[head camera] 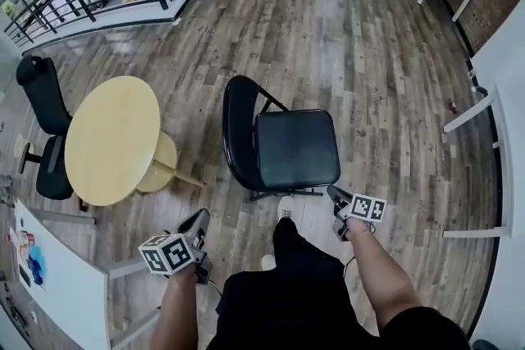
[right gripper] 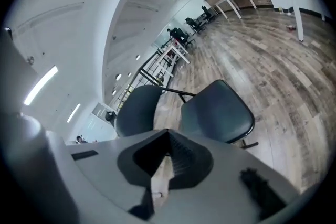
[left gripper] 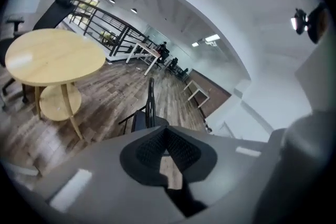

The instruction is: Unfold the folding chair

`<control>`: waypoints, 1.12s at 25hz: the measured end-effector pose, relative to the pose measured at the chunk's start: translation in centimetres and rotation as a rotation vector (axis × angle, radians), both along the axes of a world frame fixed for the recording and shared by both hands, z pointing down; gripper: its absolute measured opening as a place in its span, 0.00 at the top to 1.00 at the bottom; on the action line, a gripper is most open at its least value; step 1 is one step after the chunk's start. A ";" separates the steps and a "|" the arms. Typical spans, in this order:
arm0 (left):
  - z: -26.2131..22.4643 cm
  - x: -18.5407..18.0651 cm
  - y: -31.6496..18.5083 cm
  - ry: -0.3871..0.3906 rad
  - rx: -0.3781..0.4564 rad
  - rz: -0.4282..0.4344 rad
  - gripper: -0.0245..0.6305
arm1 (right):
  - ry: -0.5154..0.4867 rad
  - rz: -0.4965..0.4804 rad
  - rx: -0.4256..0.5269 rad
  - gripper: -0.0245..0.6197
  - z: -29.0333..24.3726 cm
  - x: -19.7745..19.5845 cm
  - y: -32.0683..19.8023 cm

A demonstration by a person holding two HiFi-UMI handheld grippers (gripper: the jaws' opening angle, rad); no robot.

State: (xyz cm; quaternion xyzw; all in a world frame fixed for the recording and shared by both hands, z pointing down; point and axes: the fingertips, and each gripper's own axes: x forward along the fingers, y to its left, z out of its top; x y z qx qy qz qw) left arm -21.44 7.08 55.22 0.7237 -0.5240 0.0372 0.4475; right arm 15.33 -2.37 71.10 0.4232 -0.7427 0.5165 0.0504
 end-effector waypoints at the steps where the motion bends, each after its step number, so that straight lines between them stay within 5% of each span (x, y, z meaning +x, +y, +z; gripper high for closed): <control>1: -0.4 0.8 0.5 -0.038 0.002 0.041 0.95 | -0.031 -0.001 0.025 0.95 -1.7 -0.6 0.7; 6: -3.0 4.5 2.4 -0.038 0.036 0.136 0.95 | -0.067 -0.070 0.130 0.95 -10.1 -4.1 4.4; 17: -5.4 10.1 4.6 -0.171 -0.002 0.234 0.95 | 0.156 -0.371 0.414 0.95 -24.9 -10.7 10.2; 22: -5.1 12.9 5.5 -0.254 -0.015 0.240 0.95 | 0.240 -0.479 0.476 0.95 -27.0 -10.4 11.7; 28: -5.3 17.7 7.3 -0.242 -0.020 0.218 0.95 | 0.184 -0.488 0.462 0.95 -29.3 -6.0 14.0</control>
